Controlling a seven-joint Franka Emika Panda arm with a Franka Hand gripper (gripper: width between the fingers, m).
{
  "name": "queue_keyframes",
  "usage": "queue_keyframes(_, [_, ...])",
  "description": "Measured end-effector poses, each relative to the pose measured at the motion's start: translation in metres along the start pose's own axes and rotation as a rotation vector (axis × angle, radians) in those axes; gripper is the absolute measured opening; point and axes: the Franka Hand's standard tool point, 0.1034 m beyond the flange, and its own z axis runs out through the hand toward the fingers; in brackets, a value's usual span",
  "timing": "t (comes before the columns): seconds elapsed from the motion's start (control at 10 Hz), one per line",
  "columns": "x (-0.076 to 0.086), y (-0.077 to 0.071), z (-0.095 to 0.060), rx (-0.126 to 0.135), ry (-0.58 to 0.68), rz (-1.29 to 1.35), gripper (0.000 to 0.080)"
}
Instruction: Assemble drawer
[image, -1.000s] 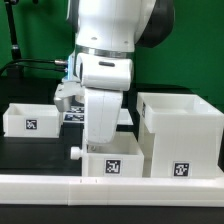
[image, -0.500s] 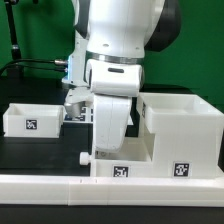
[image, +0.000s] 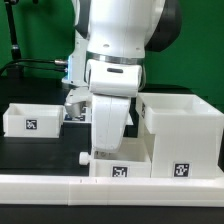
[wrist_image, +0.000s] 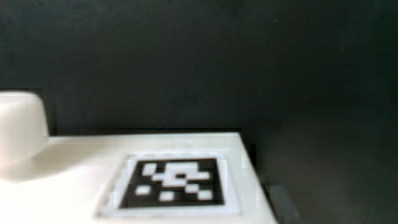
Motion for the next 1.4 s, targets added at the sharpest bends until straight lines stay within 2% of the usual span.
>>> queue_keyframes(0.1, [0.0003, -0.0002, 0.0002, -0.006, -0.002, -0.008, 0.0042])
queue_keyframes(1.4, [-0.0008, 0.0000, 0.0002, -0.005, -0.011, -0.021, 0.0042])
